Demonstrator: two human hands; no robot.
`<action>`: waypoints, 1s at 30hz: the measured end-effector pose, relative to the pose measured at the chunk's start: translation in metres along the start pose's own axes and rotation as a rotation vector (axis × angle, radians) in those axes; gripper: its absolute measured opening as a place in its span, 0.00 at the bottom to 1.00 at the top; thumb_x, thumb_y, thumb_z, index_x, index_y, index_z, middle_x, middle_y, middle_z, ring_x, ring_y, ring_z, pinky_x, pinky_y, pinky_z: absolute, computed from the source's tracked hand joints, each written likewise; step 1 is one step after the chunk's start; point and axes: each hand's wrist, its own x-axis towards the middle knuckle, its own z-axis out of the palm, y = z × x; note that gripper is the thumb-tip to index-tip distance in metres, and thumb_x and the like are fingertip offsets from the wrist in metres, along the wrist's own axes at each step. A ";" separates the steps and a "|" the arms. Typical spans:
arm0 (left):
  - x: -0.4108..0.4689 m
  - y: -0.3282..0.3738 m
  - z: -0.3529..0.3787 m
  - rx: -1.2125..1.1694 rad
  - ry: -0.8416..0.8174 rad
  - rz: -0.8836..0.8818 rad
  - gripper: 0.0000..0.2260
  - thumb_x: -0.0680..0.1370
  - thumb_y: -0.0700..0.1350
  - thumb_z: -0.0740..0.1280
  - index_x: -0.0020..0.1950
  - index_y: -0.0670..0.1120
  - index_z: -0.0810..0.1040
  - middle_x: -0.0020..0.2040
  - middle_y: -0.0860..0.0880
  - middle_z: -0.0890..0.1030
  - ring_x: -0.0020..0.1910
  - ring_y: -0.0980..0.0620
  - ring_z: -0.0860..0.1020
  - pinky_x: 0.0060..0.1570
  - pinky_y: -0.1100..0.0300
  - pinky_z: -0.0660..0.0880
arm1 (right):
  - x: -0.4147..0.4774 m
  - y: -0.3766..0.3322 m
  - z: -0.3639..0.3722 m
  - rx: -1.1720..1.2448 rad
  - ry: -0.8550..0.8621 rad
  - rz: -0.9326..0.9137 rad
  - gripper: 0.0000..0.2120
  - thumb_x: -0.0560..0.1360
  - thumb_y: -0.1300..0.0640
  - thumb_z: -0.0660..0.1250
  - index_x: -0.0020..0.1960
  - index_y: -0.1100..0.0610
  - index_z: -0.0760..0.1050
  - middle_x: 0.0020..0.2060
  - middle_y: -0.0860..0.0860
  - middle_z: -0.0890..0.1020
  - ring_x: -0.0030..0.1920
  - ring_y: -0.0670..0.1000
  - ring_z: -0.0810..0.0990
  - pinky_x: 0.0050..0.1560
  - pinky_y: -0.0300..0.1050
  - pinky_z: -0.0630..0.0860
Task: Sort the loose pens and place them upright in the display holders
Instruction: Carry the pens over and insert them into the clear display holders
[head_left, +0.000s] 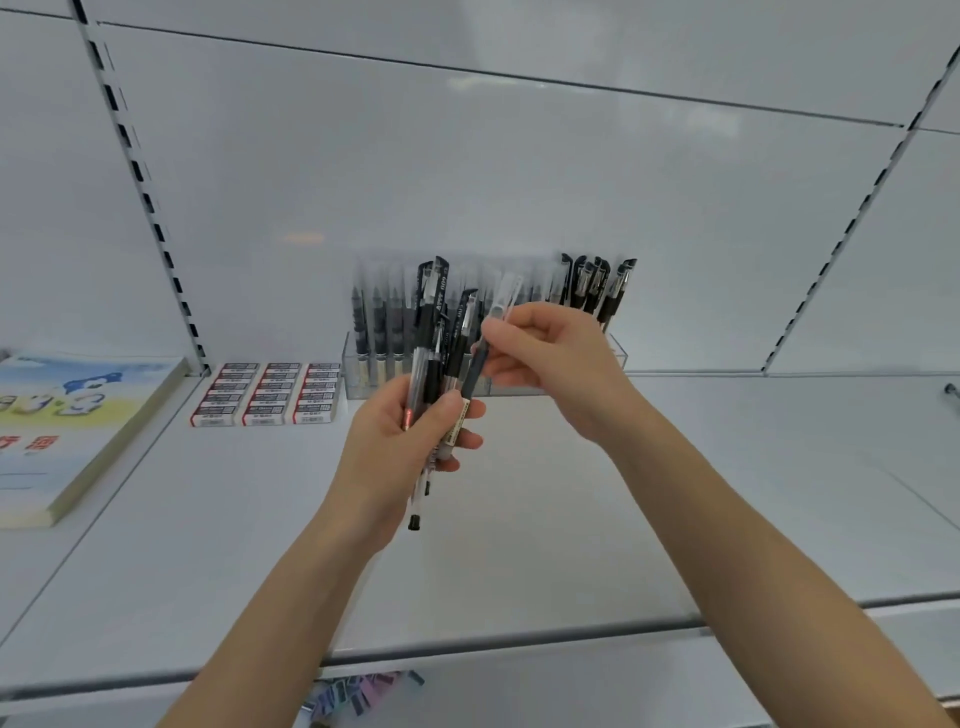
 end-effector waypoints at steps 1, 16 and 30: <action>0.000 0.000 -0.002 -0.004 0.016 -0.007 0.04 0.77 0.41 0.63 0.49 0.45 0.76 0.40 0.50 0.84 0.35 0.55 0.82 0.32 0.65 0.77 | 0.004 -0.002 -0.003 0.002 0.026 -0.014 0.06 0.74 0.60 0.67 0.38 0.58 0.77 0.30 0.48 0.83 0.31 0.45 0.82 0.34 0.35 0.79; -0.001 0.004 -0.021 -0.007 0.114 -0.037 0.04 0.77 0.45 0.62 0.49 0.49 0.76 0.36 0.53 0.83 0.30 0.59 0.78 0.29 0.67 0.75 | 0.068 0.018 -0.023 -0.462 0.301 -0.164 0.05 0.76 0.60 0.65 0.40 0.57 0.72 0.34 0.54 0.79 0.29 0.44 0.79 0.42 0.47 0.80; -0.004 0.006 -0.018 -0.018 0.036 -0.043 0.06 0.78 0.45 0.61 0.47 0.44 0.74 0.42 0.49 0.85 0.27 0.56 0.75 0.26 0.66 0.70 | 0.063 0.034 -0.013 -0.646 0.233 -0.020 0.07 0.75 0.56 0.67 0.47 0.60 0.78 0.41 0.55 0.81 0.43 0.52 0.80 0.49 0.44 0.75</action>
